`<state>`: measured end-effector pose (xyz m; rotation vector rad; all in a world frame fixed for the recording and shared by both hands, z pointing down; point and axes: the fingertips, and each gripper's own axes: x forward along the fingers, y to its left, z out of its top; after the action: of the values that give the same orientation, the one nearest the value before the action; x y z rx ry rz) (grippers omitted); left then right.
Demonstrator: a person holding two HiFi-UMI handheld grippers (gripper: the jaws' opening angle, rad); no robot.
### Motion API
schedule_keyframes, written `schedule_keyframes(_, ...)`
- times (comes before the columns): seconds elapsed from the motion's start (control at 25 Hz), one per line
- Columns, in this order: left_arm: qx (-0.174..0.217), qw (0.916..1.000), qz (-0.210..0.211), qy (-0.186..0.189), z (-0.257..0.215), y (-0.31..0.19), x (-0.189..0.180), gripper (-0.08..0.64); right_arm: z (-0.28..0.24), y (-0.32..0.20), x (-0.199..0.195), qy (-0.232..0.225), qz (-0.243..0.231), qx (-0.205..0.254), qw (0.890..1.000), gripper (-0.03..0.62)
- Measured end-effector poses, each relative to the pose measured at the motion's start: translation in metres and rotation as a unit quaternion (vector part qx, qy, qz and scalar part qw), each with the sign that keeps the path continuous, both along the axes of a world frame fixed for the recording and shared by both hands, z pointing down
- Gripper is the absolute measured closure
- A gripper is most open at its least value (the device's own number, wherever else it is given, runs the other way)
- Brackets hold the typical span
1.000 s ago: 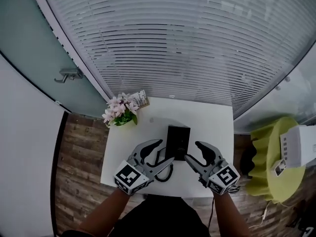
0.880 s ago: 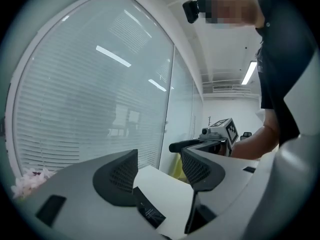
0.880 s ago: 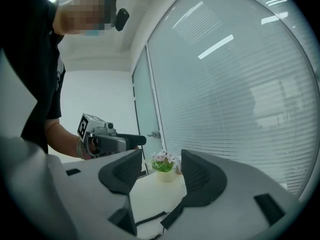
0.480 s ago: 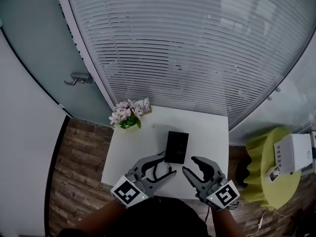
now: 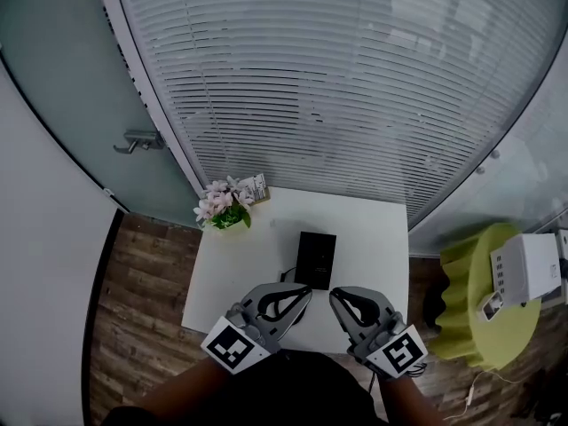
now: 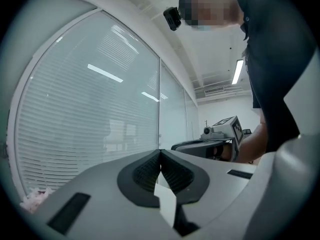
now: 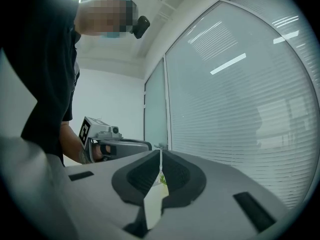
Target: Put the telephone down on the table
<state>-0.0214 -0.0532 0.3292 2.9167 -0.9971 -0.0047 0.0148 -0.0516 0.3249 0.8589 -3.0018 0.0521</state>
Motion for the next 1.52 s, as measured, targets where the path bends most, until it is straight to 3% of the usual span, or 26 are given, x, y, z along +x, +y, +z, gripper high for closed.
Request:
schedule_keyframes(0.64,-0.024,0.9996,-0.012,0.005,0.010,-0.006,-0.004,0.551,0.005,-0.004,-0.004,0.000,0.004,-0.012,1.000,0.569)
schedule_keyframes(1.52,-0.023,0.9997,-0.007,-0.007,0.014,-0.004,0.006,0.551,0.010,-0.005,0.007,0.004,0.011,-0.018,1.000,0.571)
